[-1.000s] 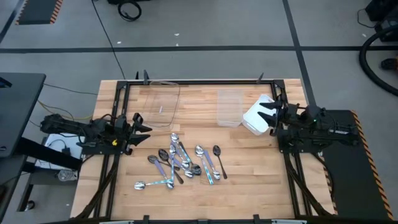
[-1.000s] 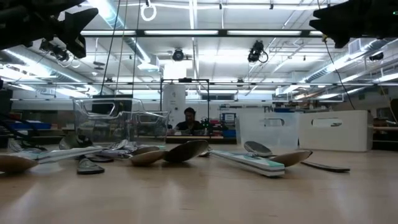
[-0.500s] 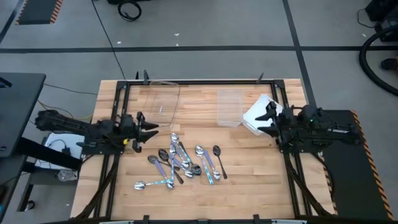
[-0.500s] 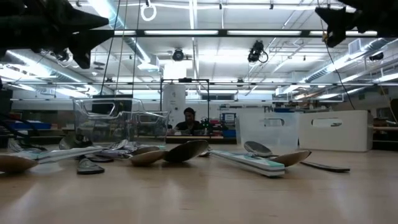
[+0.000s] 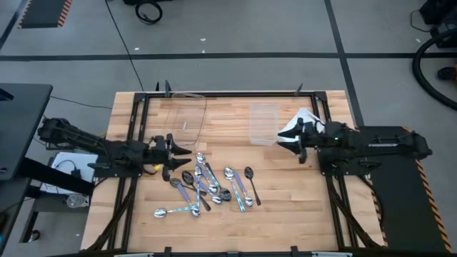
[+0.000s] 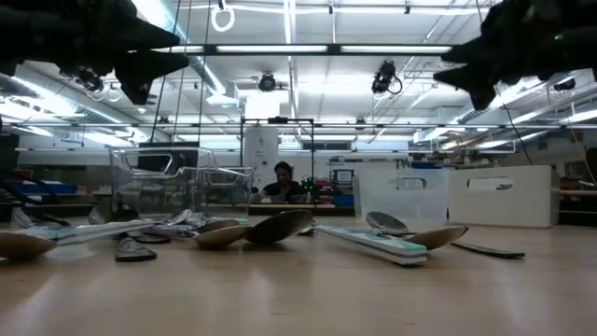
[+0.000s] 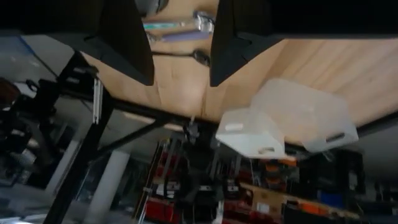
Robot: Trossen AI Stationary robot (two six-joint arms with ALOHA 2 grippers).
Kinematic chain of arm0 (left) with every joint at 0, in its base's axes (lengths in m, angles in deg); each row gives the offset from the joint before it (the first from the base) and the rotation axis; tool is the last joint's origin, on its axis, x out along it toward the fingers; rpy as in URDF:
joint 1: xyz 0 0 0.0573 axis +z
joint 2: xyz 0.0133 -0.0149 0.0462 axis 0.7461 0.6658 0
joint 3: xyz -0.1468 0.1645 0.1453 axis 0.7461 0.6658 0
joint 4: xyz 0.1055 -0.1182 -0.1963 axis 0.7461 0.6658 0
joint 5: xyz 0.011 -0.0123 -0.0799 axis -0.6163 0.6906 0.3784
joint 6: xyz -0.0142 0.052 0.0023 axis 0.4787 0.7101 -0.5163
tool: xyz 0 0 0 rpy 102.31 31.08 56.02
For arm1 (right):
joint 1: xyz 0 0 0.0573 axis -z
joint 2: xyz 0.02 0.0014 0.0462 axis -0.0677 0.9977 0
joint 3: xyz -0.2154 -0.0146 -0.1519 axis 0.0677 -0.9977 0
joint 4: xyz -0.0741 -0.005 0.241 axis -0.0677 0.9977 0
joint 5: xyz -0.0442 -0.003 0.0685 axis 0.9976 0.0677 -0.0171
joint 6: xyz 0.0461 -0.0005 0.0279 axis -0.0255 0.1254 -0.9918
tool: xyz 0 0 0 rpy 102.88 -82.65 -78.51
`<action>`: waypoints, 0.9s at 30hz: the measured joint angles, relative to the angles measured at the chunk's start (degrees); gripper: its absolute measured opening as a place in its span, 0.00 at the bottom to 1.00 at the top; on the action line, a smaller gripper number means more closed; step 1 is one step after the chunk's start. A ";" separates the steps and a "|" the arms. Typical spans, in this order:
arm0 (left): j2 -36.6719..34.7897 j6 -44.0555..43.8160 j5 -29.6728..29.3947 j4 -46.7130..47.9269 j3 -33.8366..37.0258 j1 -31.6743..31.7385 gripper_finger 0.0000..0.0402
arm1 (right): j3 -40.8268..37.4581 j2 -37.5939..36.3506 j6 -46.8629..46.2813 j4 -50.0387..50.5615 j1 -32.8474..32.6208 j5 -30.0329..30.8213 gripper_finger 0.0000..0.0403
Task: Sort silverware by color (type)
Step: Put the black spoon into the transparent white bin
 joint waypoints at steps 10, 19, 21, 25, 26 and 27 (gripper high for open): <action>5.12 -3.76 -2.45 5.52 -2.23 -3.42 0.54 | 4.03 19.22 -2.86 -1.19 -3.13 6.49 0.49; 7.27 -9.71 -3.08 9.61 -2.26 -3.92 0.48 | 13.57 34.95 -1.94 3.07 -8.83 14.10 0.49; 7.59 -9.69 -3.36 9.58 -2.26 -3.92 0.48 | 16.08 38.04 -1.96 5.21 -10.12 15.53 0.49; 8.16 -9.69 -4.55 10.24 -2.26 -3.91 0.47 | 21.76 43.81 -3.98 10.76 -12.87 18.52 0.49; 8.15 -9.69 -4.83 10.27 -2.26 -3.90 0.47 | 23.20 45.21 -4.75 12.07 -13.56 19.25 0.49; 8.14 -9.72 -5.17 10.55 -2.28 -3.90 0.47 | 24.53 46.58 -5.59 13.42 -14.21 19.92 0.49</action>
